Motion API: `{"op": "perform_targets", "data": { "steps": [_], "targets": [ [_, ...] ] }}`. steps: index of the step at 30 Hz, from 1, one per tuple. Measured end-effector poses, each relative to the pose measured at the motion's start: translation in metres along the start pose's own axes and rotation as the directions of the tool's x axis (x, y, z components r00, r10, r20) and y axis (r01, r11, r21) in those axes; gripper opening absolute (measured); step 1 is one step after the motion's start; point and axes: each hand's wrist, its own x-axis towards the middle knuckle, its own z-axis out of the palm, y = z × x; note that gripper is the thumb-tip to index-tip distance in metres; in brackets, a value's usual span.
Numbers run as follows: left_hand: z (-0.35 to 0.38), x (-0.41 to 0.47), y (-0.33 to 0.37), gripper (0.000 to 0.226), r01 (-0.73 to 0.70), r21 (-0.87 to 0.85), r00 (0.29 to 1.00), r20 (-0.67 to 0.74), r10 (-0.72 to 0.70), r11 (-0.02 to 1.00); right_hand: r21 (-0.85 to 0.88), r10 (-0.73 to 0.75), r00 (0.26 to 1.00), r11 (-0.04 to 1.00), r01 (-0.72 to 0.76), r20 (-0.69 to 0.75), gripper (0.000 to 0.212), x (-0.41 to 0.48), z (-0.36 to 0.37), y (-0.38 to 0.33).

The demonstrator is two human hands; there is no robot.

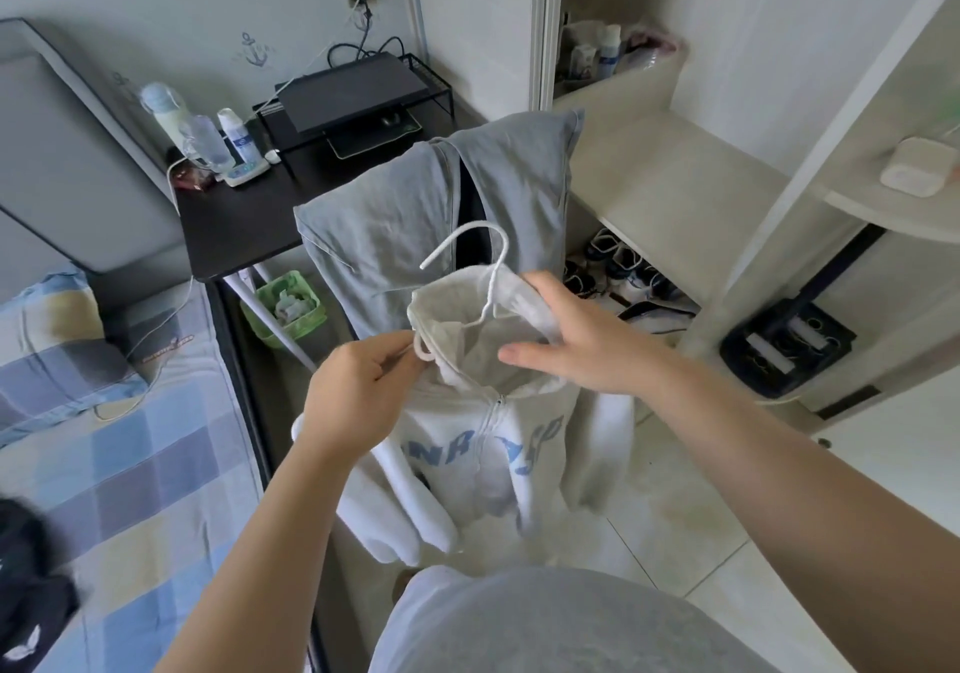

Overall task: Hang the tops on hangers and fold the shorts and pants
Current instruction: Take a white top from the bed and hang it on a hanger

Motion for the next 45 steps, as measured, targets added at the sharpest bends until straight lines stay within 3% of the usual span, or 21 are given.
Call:
{"op": "perform_targets", "data": {
  "steps": [2,5,9,13,15,17,20,22,26,30,31,34,40,43,45],
  "targets": [
    [0.001,0.001,0.0,0.044,-0.042,0.009,0.998,0.042,0.042,0.999,0.033,-0.043,0.999,0.998,0.044,-0.019,0.063,-0.003,0.006,0.0],
    [0.003,0.003,0.001,0.047,-0.046,-0.05,0.997,0.052,0.049,0.998,0.061,-0.108,0.994,0.992,0.11,-0.023,0.024,-0.003,0.016,-0.004],
    [-0.007,0.004,-0.005,0.033,-0.075,-0.114,0.984,-0.171,0.055,0.991,0.115,-0.087,0.996,0.989,0.089,-0.021,0.031,-0.009,0.021,-0.002],
    [-0.015,0.007,0.006,0.024,-0.15,-0.22,0.932,-0.357,0.064,0.964,0.025,0.0,0.998,1.0,-0.002,0.068,0.041,-0.01,0.019,-0.003],
    [-0.016,0.013,0.014,0.019,-0.216,-0.235,0.938,-0.32,0.134,0.948,-0.002,0.005,0.998,1.0,-0.005,0.068,0.042,-0.008,0.021,-0.008],
    [-0.02,0.021,0.02,0.021,-0.223,-0.228,0.971,-0.14,0.194,0.948,0.033,-0.031,0.999,0.999,0.03,0.008,0.042,-0.006,0.022,-0.013],
    [-0.023,0.03,0.017,0.013,-0.163,-0.175,0.974,0.128,0.186,0.971,0.155,-0.085,0.982,0.982,0.112,-0.169,0.04,-0.008,0.024,-0.012],
    [-0.022,0.028,0.011,0.015,-0.112,-0.141,0.976,0.171,0.136,0.984,0.161,-0.12,0.968,0.974,0.157,-0.22,0.039,-0.012,0.025,-0.01],
    [-0.014,0.02,-0.014,0.054,-0.011,0.074,0.998,0.064,0.006,0.997,0.195,-0.141,0.956,0.961,0.195,-0.258,0.039,-0.017,0.025,-0.003],
    [-0.011,0.013,-0.045,0.074,0.158,-0.009,0.986,0.054,-0.158,0.987,0.16,-0.183,0.917,0.954,0.252,-0.355,0.041,-0.02,0.018,0.005],
    [-0.01,0.013,-0.052,0.07,0.195,0.009,0.98,0.037,-0.195,0.981,0.162,-0.181,0.912,0.954,0.254,-0.367,0.041,-0.021,0.016,0.008],
    [-0.013,0.017,-0.064,0.022,0.164,0.143,0.986,-0.062,-0.157,0.976,0.157,-0.15,0.91,0.962,0.225,-0.386,0.045,-0.023,0.014,0.02],
    [-0.026,0.027,-0.065,0.008,0.106,0.194,0.993,-0.066,-0.095,0.975,0.123,-0.111,0.912,0.977,0.173,-0.395,0.053,-0.026,0.014,0.042],
    [-0.039,0.029,-0.068,0.023,0.075,0.19,0.997,-0.038,-0.069,0.979,0.12,-0.034,0.908,0.989,0.092,-0.417,0.046,-0.031,0.005,0.057],
    [-0.042,0.028,-0.068,0.029,0.036,0.179,0.995,-0.1,-0.018,0.983,0.102,-0.012,0.913,0.993,0.058,-0.408,0.042,-0.036,0.001,0.067]
  ]
}}
